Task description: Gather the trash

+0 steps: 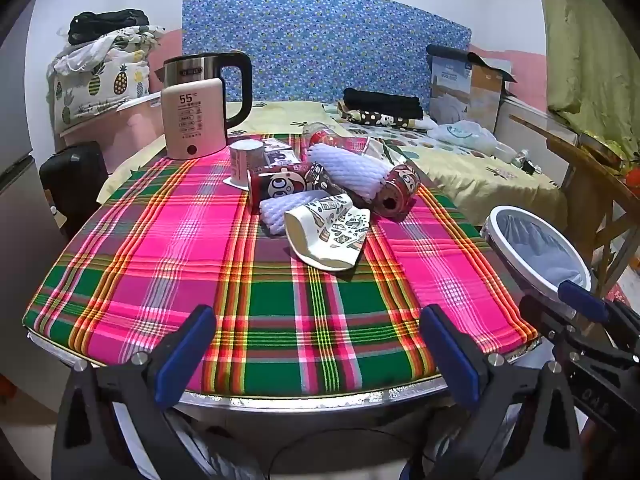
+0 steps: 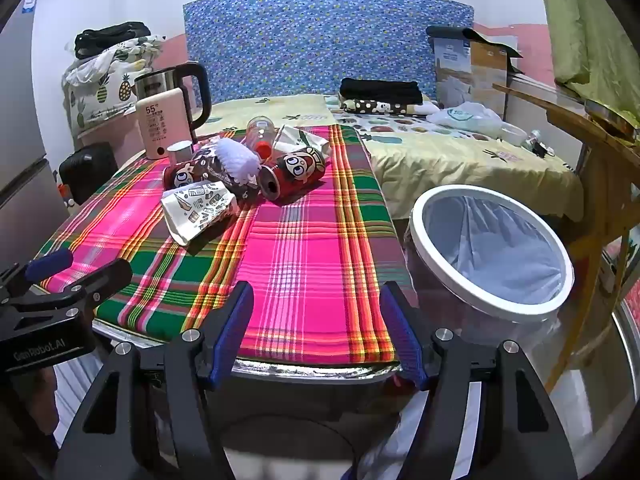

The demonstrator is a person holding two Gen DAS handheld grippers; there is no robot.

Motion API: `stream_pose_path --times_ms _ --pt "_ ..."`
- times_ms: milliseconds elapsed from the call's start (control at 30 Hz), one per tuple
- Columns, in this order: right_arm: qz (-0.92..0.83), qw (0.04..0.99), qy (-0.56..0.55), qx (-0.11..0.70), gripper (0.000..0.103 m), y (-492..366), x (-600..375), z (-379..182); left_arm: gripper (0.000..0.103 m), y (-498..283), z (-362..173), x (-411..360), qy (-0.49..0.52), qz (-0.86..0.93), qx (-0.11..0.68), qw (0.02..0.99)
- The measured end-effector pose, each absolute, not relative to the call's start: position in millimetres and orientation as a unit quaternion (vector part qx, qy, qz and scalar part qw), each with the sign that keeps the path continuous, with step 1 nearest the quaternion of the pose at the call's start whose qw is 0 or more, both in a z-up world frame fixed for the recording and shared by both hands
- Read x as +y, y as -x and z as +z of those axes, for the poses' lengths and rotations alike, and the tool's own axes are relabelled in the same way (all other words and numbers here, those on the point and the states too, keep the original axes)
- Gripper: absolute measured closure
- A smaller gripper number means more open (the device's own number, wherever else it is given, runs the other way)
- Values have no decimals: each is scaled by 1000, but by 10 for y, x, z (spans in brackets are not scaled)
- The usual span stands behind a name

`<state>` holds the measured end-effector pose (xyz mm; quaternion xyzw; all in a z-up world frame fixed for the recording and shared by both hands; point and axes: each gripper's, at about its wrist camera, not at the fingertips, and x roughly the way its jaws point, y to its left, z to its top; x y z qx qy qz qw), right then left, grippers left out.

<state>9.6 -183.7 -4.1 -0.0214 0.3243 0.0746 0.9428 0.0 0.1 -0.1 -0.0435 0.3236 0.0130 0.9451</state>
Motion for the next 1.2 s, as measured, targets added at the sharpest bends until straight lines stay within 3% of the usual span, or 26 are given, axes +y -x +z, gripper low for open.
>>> stream_pose_path --times_ms 1200 --pt "75 941 22 330 36 -95 -1824 -66 0 -2 2 10 46 14 325 945"
